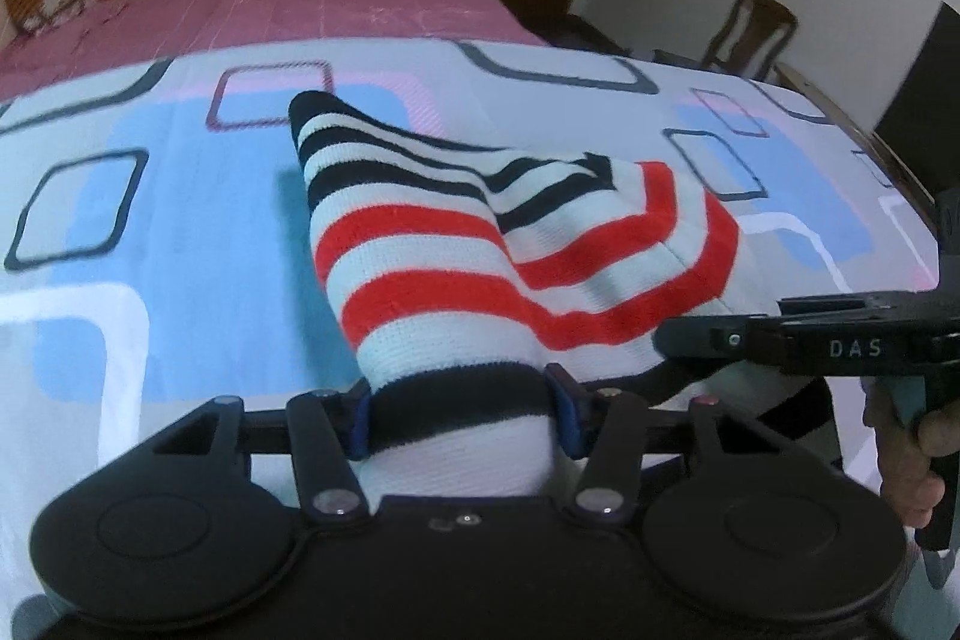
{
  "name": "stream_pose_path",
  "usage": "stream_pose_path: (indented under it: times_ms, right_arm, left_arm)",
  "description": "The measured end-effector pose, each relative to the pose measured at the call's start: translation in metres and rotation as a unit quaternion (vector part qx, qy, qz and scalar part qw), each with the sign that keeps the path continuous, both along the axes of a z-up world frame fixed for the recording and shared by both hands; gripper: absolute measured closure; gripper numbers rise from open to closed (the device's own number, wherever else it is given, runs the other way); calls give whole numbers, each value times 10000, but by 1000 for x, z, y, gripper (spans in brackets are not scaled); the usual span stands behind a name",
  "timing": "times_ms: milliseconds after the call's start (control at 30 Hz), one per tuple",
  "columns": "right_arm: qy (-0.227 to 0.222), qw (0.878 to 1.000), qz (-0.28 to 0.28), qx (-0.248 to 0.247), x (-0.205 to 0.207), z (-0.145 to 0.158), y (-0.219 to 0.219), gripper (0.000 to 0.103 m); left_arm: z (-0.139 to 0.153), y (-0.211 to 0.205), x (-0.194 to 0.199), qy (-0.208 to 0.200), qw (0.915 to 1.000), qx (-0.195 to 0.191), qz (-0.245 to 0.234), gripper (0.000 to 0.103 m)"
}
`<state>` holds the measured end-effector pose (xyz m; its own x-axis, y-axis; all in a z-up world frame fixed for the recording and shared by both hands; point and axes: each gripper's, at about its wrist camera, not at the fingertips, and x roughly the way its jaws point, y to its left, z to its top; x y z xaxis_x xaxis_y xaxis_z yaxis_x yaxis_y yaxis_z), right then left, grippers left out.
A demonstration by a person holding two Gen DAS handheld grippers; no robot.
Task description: Fold small clothes
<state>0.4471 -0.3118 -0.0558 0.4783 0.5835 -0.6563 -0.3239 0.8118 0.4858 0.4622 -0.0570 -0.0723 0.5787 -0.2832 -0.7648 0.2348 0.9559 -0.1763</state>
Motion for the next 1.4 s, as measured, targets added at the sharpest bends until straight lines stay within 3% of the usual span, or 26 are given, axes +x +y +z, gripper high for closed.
stream_pose_path:
  times_ms: [300, 433, 667, 933, 1033, 1100, 1167, 1333, 1400]
  right_arm:
    - [-440, 9984, -110, -346, -29, 44, 35, 70]
    - [-641, 9967, -61, -489, -41, 59, 78, 70]
    - [-698, 9963, 119, -486, -50, 61, 171, 70]
    - [-635, 9962, 406, -437, -47, 45, 265, 70]
    - [-455, 9971, 451, -412, -41, 21, 287, 70]
    - [-83, 9982, 352, -469, -32, -7, 293, 70]
    - [48, 9987, 186, -464, -28, -27, 294, 67]
    - [132, 9988, 147, -456, -20, -27, 296, 67]
    - [278, 9988, 139, -370, -17, -26, 292, 66]
  left_arm:
    - [28, 36, -21, -390, 9987, -152, -292, 51]
    - [38, 72, -30, -485, 9983, -182, -276, 51]
    - [43, 154, -49, -509, 9986, -148, -73, 51]
    - [32, 236, -59, -469, 9985, -244, 170, 51]
    - [7, 264, -54, -183, 9975, -588, 356, 49]
    - [-19, 274, -48, 180, 9960, -721, 500, 42]
    - [-29, 281, -51, 107, 9934, -981, 585, 39]
    - [-27, 284, -48, 102, 9944, -948, 456, 39]
    - [-25, 288, -48, 111, 9946, -939, 429, 31]
